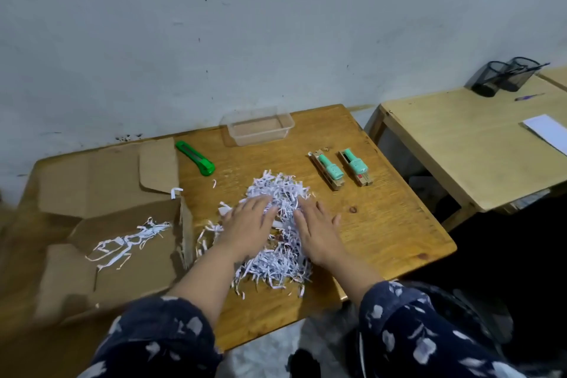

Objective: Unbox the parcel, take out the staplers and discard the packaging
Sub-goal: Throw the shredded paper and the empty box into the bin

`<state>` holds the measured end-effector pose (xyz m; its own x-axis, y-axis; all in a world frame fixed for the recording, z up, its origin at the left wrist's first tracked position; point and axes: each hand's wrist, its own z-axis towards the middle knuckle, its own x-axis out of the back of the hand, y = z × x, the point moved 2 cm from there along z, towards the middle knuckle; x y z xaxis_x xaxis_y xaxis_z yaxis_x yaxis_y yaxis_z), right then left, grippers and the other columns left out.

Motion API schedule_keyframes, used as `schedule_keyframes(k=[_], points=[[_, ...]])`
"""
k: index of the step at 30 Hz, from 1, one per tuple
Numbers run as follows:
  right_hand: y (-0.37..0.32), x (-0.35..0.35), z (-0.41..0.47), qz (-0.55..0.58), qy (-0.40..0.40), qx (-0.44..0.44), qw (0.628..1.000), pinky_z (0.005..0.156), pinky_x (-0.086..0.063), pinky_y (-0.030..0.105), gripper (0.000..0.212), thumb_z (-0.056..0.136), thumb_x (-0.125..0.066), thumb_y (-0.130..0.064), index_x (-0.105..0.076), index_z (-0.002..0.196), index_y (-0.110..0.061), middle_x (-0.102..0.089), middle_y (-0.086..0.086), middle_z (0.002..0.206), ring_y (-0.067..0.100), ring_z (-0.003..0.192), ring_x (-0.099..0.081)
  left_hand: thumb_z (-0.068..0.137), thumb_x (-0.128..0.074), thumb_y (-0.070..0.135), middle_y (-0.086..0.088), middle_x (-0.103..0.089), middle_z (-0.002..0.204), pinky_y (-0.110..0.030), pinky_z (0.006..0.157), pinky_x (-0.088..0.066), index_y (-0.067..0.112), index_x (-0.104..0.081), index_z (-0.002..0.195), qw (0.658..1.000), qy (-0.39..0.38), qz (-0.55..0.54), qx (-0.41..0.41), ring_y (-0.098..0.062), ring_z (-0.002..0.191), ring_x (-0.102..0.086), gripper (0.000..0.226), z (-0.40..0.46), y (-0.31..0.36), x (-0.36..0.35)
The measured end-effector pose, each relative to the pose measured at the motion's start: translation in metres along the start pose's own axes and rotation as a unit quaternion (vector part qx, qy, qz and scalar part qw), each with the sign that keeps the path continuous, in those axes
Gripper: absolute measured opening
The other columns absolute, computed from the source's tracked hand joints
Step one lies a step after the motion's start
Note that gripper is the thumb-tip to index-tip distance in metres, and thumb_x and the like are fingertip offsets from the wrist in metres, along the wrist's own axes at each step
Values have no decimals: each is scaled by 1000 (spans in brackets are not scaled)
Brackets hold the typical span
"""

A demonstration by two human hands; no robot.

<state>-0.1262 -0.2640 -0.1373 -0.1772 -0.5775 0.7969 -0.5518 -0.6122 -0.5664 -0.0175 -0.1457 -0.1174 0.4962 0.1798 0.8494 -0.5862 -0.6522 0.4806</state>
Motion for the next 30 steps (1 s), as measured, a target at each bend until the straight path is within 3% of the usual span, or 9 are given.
schedule_keyframes(k=[3,5,7,9,11,16,21,26,30], points=[[-11,-2,10,5,10,25,1000,117,-6,54,50,100,-20,-45,-23,147,-26,-29,-1,154,21,145,-18,101,-18,49,5,-46,145,-46,114,-24,32,-31,146,998,24,-49,-15,-17,137,-36,50,-1,2,8],[-19,0,18,30,22,46,998,114,-28,50,47,100,-29,-40,-29,144,-24,-38,3,148,22,137,-36,101,-18,46,7,-52,139,-44,113,-24,34,-35,143,997,69,-2,-16,-17,135,-38,47,-3,0,16],[-26,4,29,46,21,54,997,110,-35,46,46,99,-34,-39,-33,143,-24,-38,4,147,23,133,-39,101,-20,45,8,-50,139,-41,109,-25,35,-39,140,989,135,53,-10,-16,132,-36,45,-7,-5,24],[-33,6,40,18,25,70,997,111,-33,47,45,98,-34,-42,-35,141,-28,-37,4,148,24,135,-36,100,-25,46,4,-45,138,-39,102,-29,34,-41,139,981,178,77,5,-17,126,-34,44,-11,-12,27],[-39,8,50,-27,15,83,996,115,-26,49,45,98,-33,-44,-35,141,-32,-32,4,151,25,140,-28,99,-27,48,-2,-34,144,-42,104,-29,30,-37,142,983,164,65,49,-22,130,-28,47,-12,-21,25],[-54,3,66,-130,-60,117,983,117,-5,54,48,97,-27,-53,-27,143,-41,-12,4,159,29,147,-4,99,-17,54,-1,4,162,-47,118,-4,23,-15,152,988,68,-1,142,-23,148,6,61,7,-45,19],[-54,-6,78,-200,-91,175,960,117,-1,57,50,96,-27,-52,-20,145,-44,0,-1,161,30,147,6,97,-7,57,-2,3,161,-45,119,1,19,-13,153,988,16,4,153,-18,148,4,68,35,-57,21],[-47,-7,90,-200,-95,191,956,118,-4,54,47,98,-31,-42,-26,145,-37,-10,1,160,26,148,0,98,-9,56,-2,-9,161,-42,120,-9,18,-20,152,988,23,1,154,-16,148,-8,67,30,-53,17],[-39,8,85,-118,-121,173,970,119,-4,47,50,98,-25,-51,-31,145,-34,-19,2,158,24,147,-5,96,-9,61,2,-21,159,-42,119,-15,25,-22,152,988,11,9,156,-16,146,-20,68,7,-41,20]])
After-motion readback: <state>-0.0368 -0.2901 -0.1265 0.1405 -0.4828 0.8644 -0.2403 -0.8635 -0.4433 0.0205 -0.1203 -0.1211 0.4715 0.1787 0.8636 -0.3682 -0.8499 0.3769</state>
